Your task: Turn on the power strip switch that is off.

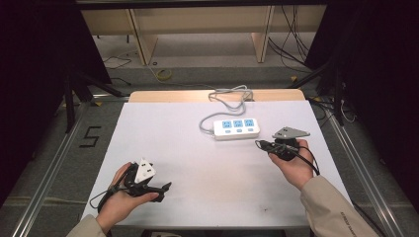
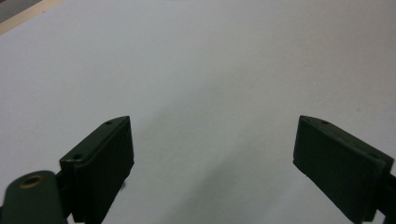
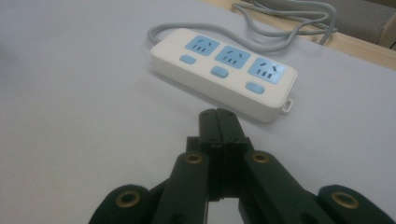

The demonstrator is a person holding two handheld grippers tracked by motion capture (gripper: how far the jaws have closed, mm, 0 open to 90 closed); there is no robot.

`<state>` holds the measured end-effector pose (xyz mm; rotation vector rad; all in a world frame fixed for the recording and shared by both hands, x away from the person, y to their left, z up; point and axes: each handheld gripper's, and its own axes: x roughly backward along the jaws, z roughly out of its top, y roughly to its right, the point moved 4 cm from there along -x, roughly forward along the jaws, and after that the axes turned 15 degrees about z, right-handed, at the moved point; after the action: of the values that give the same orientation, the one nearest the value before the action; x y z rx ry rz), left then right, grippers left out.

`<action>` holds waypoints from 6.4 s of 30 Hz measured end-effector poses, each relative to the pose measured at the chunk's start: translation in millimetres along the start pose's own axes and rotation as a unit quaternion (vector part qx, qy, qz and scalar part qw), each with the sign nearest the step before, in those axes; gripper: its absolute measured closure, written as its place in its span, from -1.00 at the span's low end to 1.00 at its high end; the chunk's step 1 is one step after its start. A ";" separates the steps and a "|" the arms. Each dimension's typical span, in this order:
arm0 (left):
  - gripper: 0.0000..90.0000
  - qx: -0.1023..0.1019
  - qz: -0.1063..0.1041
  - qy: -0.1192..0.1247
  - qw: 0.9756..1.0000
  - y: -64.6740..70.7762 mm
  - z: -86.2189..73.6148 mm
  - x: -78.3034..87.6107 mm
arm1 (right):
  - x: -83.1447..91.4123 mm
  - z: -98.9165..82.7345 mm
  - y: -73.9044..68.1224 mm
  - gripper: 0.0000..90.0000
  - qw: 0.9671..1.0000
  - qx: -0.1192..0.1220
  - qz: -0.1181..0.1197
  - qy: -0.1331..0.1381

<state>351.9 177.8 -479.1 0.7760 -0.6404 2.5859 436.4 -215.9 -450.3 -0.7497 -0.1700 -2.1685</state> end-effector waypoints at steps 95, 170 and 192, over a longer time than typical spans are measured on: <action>-0.72 -0.009 0.002 -0.002 1.000 1.2 -1.6 -1.9 | -92.0 44.5 32.3 1.00 0.999 -0.025 -0.004 -0.045; -0.72 -0.009 -0.002 0.000 1.000 2.0 -1.6 -1.8 | -121.4 51.3 43.0 1.00 0.994 -0.028 -0.027 -0.103; -0.72 -0.015 -0.002 -0.001 1.000 1.8 -1.6 -1.6 | -122.9 52.9 44.1 1.00 0.992 -0.041 -0.028 -0.114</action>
<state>351.7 176.8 -481.7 0.7698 -0.6770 2.5655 553.5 -144.5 -482.6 -1.0530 -0.2226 -2.1485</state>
